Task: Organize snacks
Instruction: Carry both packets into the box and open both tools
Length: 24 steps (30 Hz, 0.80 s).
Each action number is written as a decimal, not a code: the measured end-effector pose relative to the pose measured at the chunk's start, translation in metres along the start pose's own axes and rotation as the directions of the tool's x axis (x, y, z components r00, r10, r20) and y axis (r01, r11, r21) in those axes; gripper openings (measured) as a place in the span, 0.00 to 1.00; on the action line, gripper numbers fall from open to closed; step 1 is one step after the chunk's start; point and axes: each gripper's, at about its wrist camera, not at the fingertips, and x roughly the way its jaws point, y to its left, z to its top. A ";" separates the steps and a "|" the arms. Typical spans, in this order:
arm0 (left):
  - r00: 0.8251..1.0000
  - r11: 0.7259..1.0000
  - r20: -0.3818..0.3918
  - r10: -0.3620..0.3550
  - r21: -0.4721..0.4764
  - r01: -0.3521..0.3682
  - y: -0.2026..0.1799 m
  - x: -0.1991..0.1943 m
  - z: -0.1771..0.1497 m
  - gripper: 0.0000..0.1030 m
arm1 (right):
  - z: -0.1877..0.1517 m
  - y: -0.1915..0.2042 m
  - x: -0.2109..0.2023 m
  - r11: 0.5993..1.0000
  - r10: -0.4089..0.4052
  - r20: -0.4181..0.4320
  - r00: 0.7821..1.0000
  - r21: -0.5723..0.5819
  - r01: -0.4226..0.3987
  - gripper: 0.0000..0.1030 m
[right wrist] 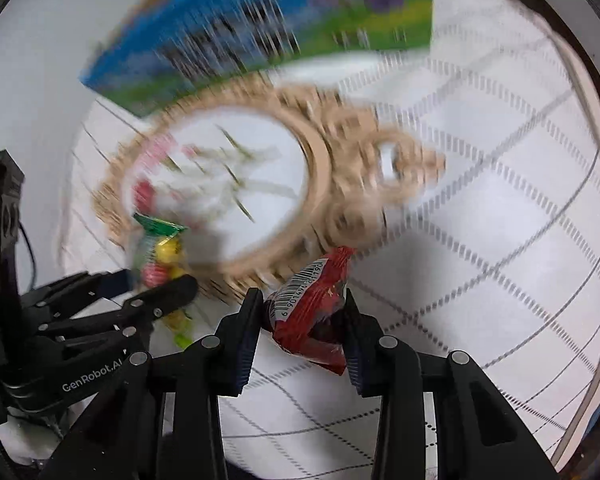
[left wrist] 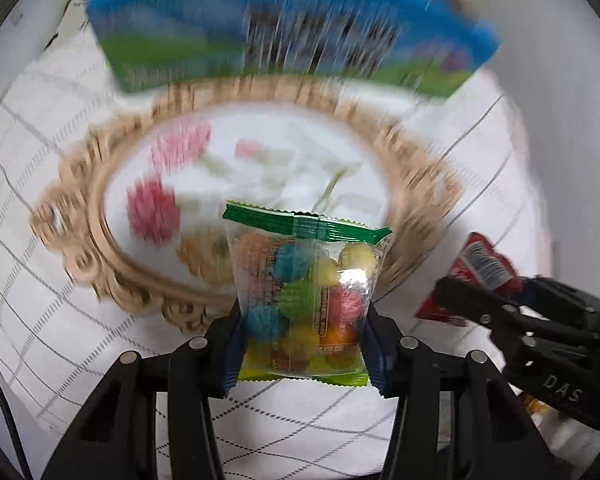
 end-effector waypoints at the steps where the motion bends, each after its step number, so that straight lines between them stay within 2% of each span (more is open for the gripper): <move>1: 1.000 1.000 0.024 -0.020 0.001 0.020 -0.002 -0.016 0.010 0.46 | 0.006 0.003 -0.013 1.000 0.013 0.024 1.000 -0.005 -0.012 0.39; 5: 0.990 0.997 0.116 -0.079 0.008 0.078 -0.007 -0.071 0.060 0.46 | 0.058 0.016 -0.065 0.998 0.051 0.129 0.990 -0.035 -0.047 0.39; 7: 0.986 0.998 0.149 -0.068 0.011 0.067 -0.004 -0.091 0.088 0.46 | 0.087 0.024 -0.083 0.998 0.048 0.177 0.983 -0.055 -0.038 0.39; 10: 0.982 1.000 0.187 -0.017 0.005 0.017 0.010 -0.110 0.131 0.46 | 0.138 0.030 -0.097 0.996 -0.017 0.232 0.973 -0.079 0.037 0.39; 12: 0.980 0.999 0.196 0.037 -0.009 -0.036 0.016 -0.108 0.160 0.46 | 0.171 0.026 -0.096 0.996 -0.049 0.234 0.971 -0.066 0.066 0.39; 16: 0.983 0.994 0.155 0.102 -0.049 -0.095 0.037 -0.087 0.213 0.47 | 0.229 0.023 -0.080 0.987 -0.142 0.225 0.964 -0.040 0.155 0.39; 20: 0.983 0.989 0.120 0.138 -0.071 -0.131 0.057 -0.061 0.231 0.47 | 0.260 0.012 -0.063 0.980 -0.196 0.179 0.964 -0.012 0.201 0.40; 22: 0.989 0.990 0.082 0.126 -0.076 -0.120 0.067 -0.046 0.239 0.50 | 0.269 0.002 -0.051 0.977 -0.211 0.129 0.969 0.012 0.211 0.50; 23: 0.990 0.990 0.072 0.122 -0.082 -0.116 0.073 -0.037 0.245 0.53 | 0.271 0.000 -0.041 0.976 -0.217 0.109 0.970 0.021 0.216 0.75; 24: 0.991 0.990 0.065 0.115 -0.091 -0.109 0.075 -0.033 0.246 0.64 | 0.274 -0.002 -0.035 0.974 -0.227 0.087 0.970 0.027 0.226 1.00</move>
